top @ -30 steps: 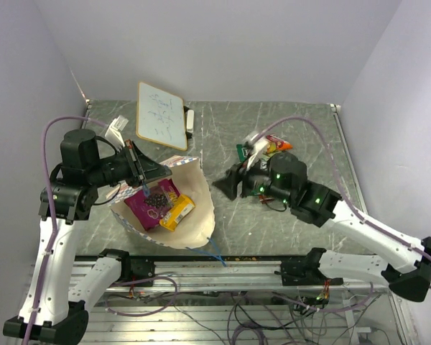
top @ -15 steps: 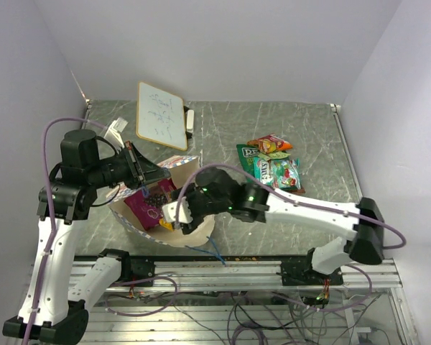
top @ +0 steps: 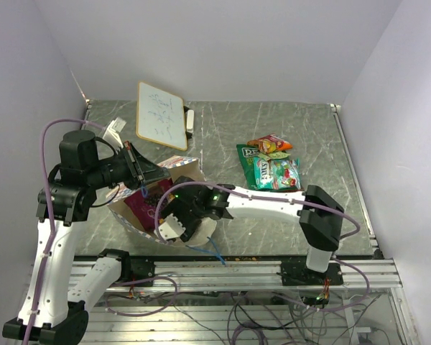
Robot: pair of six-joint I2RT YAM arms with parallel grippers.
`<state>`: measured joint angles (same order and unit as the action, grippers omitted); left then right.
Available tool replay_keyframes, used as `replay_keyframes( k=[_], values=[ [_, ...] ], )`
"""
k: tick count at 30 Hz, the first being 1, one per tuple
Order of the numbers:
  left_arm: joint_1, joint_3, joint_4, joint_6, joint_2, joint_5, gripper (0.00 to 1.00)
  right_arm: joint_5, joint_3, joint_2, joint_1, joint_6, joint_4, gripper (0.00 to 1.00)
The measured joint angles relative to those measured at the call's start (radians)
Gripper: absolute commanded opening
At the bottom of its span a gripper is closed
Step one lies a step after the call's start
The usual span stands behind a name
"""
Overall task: Take the snacks out of the paper bag
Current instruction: Take out the snack from the paper bag.
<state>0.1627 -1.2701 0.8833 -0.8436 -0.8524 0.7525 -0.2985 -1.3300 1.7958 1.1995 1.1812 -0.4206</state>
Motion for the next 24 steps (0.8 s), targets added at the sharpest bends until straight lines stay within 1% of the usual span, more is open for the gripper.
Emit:
replay_keyframes(
  k=[5, 7, 9, 11, 14, 20, 24],
  values=[
    [0.000, 0.000, -0.016, -0.022, 0.004, 0.001, 0.07, 0.000, -0.037, 0.087, -0.039, 0.029, -0.008, 0.58],
    [0.000, 0.002, -0.021, -0.028, 0.007, 0.001, 0.07, 0.002, -0.050, 0.114, -0.051, 0.032, 0.001, 0.54],
    [0.000, 0.004, -0.027, -0.034, 0.011, 0.002, 0.07, 0.003, -0.050, 0.121, -0.062, 0.035, 0.005, 0.46],
    [0.000, 0.011, -0.035, -0.045, 0.017, 0.003, 0.07, 0.007, -0.051, 0.124, -0.066, 0.039, 0.007, 0.33],
    [0.000, 0.027, -0.047, -0.060, 0.029, 0.004, 0.07, 0.021, -0.057, 0.130, -0.066, 0.045, 0.011, 0.20],
    [0.000, 0.036, -0.055, -0.075, 0.035, 0.003, 0.07, 0.025, -0.049, 0.116, -0.066, 0.043, 0.035, 0.00],
    [0.000, 0.036, -0.054, -0.074, 0.035, -0.006, 0.07, 0.026, -0.049, 0.083, -0.066, 0.027, 0.034, 0.00]
  ],
)
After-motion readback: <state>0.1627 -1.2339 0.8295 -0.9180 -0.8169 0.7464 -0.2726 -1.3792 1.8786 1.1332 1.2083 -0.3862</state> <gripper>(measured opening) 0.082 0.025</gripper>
